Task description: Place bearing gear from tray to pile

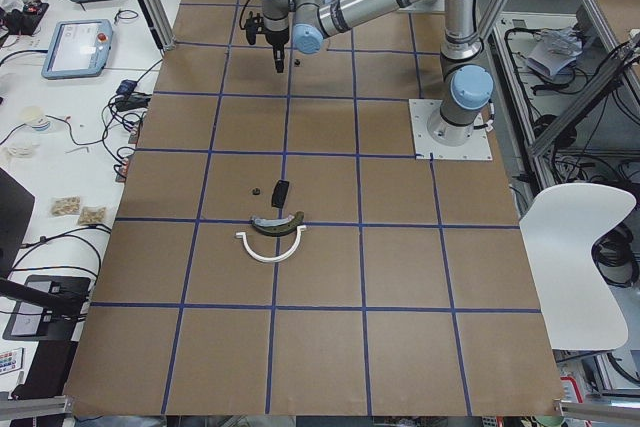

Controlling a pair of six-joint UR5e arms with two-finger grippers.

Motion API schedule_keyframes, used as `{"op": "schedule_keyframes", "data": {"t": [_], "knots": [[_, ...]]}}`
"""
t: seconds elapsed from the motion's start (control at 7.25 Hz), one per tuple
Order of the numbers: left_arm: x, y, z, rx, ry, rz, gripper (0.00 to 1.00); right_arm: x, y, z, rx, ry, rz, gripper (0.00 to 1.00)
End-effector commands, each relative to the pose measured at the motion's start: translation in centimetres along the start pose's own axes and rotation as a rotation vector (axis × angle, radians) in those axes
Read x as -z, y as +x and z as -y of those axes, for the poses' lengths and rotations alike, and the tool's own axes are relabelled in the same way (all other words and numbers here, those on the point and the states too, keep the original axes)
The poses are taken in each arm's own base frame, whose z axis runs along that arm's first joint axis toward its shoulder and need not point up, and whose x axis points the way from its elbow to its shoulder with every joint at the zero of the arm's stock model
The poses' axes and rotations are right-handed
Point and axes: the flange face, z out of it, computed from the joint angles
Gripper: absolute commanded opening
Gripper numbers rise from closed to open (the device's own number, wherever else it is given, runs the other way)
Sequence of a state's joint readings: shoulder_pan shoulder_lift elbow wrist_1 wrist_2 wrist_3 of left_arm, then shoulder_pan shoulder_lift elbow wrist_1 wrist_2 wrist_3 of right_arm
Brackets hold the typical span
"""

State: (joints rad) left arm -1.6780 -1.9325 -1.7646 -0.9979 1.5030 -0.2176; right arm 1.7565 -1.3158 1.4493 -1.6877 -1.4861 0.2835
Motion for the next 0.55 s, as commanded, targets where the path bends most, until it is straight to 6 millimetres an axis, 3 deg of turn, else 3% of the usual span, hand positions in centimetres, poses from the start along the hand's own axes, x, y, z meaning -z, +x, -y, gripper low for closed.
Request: {"op": "schedule_keyframes", "data": {"t": [0.0, 0.28, 0.41], "knots": [[-5.2, 8.2, -2.8, 0.046, -0.008, 0.008, 0.56, 4.7, 5.9, -2.0, 0.116, -0.054, -0.039, 1.00], [-8.9, 9.9, -4.3, 0.008, -0.021, 0.090, 0.56, 7.7, 12.4, -2.3, 0.053, -0.045, -0.009, 1.00], [-8.1, 10.4, -4.5, -0.020, -0.008, 0.086, 0.56, 8.1, 12.2, -3.9, 0.062, -0.033, -0.013, 0.96]]}}
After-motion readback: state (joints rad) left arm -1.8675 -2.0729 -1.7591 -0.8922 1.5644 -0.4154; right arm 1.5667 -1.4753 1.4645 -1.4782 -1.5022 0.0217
